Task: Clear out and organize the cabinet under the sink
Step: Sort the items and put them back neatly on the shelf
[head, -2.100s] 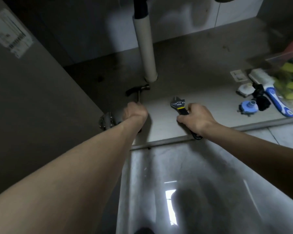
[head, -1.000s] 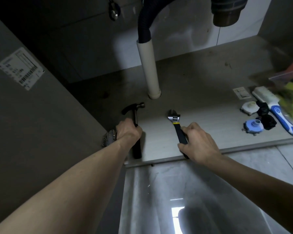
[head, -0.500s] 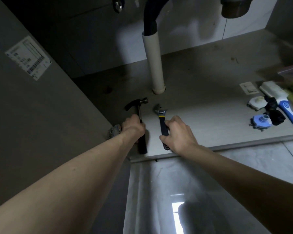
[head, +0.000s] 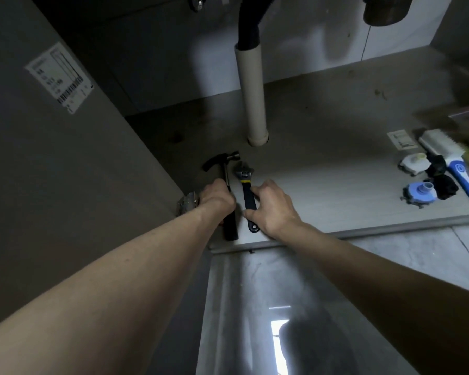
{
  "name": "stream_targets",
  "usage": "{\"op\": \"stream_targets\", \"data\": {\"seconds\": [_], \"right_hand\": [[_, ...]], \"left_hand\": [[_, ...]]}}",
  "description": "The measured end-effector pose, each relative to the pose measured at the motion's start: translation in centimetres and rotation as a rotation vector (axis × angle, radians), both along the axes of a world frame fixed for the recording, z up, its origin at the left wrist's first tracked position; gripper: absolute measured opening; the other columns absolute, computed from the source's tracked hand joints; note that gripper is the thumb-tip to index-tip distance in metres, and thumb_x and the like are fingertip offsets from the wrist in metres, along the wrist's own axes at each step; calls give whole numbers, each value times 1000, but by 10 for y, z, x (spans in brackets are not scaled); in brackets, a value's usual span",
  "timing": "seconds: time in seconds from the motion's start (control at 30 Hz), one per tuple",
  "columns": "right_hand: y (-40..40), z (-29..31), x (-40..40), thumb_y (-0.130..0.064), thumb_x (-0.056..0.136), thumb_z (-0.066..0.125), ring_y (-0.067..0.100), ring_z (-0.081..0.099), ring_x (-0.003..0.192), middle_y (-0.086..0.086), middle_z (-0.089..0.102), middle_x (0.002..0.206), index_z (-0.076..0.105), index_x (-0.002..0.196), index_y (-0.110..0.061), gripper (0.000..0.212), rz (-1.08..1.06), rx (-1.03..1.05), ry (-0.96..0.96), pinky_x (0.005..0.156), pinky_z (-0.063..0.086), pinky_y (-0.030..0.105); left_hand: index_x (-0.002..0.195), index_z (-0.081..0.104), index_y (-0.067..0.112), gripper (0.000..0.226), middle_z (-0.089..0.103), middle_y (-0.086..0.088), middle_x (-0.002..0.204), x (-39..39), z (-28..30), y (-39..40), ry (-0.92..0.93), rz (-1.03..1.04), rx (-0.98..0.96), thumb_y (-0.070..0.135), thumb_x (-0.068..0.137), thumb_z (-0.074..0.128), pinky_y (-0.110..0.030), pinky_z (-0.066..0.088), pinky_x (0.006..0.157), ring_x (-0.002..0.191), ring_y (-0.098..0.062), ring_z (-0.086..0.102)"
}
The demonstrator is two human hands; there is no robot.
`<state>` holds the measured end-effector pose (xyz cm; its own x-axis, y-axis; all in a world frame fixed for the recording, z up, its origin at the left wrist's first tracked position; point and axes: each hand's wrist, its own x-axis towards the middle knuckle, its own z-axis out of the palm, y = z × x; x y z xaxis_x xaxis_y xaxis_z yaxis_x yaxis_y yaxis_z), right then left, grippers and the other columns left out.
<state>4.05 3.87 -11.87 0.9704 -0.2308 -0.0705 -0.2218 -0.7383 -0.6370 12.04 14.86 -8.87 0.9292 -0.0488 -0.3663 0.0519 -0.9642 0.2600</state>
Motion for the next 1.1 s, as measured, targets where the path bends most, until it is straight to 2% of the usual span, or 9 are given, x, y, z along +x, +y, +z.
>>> {"op": "stream_targets", "data": {"seconds": [0.3, 0.47, 0.63, 0.73, 0.93, 0.97, 1.0, 1.03, 1.1], "right_hand": [[-20, 6, -82, -28, 86, 72, 21, 60, 95, -2, 55, 104, 67, 112, -19, 29, -82, 117, -21, 87, 49, 32], [-25, 8, -171, -17, 86, 63, 19, 64, 98, -3, 66, 101, 73, 107, -22, 24, -154, 150, 50, 82, 43, 23], [-27, 14, -271, -11, 86, 53, 22, 66, 110, 1, 73, 116, 76, 105, -21, 31, -243, 177, 325, 96, 49, 26], [-22, 14, -328, -8, 83, 54, 24, 67, 104, 3, 74, 108, 74, 94, -21, 26, -239, 173, 453, 90, 52, 28], [5, 7, -414, -7, 83, 48, 26, 72, 86, 11, 72, 80, 72, 76, -7, 25, -319, 165, 493, 64, 50, 31], [10, 7, -424, -7, 81, 48, 37, 63, 72, 12, 68, 73, 70, 72, -7, 24, -313, 158, 508, 61, 49, 31], [15, 6, -435, -7, 79, 48, 27, 47, 63, 11, 63, 69, 68, 70, -8, 22, -310, 147, 528, 60, 48, 31], [19, 5, -445, -8, 79, 48, 38, 58, 70, 11, 63, 70, 68, 71, -7, 21, -318, 140, 547, 60, 46, 31], [26, 0, -466, -9, 79, 50, 31, 68, 80, 13, 69, 77, 69, 77, -5, 20, -344, 152, 564, 60, 46, 30]], "left_hand": [[124, 54, 0, 33, 56, -24, 131, -38, 17, 4, -105, 3, -40, 20, 98, 53, -38, 43, 97, 124, -40, 53], [136, 45, 0, 45, 46, -23, 139, -73, 76, -13, -147, -239, -90, 15, 94, 53, -38, 37, 107, 131, -40, 43], [114, 65, 2, 27, 69, -19, 114, -109, 146, -39, 63, -374, -142, 16, 96, 52, -36, 51, 78, 95, -29, 64], [110, 64, 1, 25, 73, -15, 104, -158, 160, -49, 209, -445, -214, 19, 99, 50, -42, 57, 83, 92, -29, 69], [116, 63, 3, 30, 72, -14, 111, -280, 101, -49, 371, -577, -16, 22, 97, 50, -34, 53, 77, 91, -27, 68], [120, 61, 3, 33, 69, -16, 116, -301, 81, -43, 372, -565, -24, 23, 96, 51, -33, 52, 79, 99, -30, 67], [124, 59, 4, 36, 65, -17, 123, -324, 61, -35, 368, -548, -21, 25, 95, 52, -32, 49, 81, 107, -33, 64], [127, 57, 5, 39, 61, -18, 129, -346, 43, -23, 382, -525, -8, 27, 94, 53, -31, 46, 83, 114, -34, 61], [127, 53, 7, 40, 57, -17, 132, -384, 9, 4, 444, -450, 7, 28, 93, 53, -32, 44, 86, 118, -35, 56]]}}
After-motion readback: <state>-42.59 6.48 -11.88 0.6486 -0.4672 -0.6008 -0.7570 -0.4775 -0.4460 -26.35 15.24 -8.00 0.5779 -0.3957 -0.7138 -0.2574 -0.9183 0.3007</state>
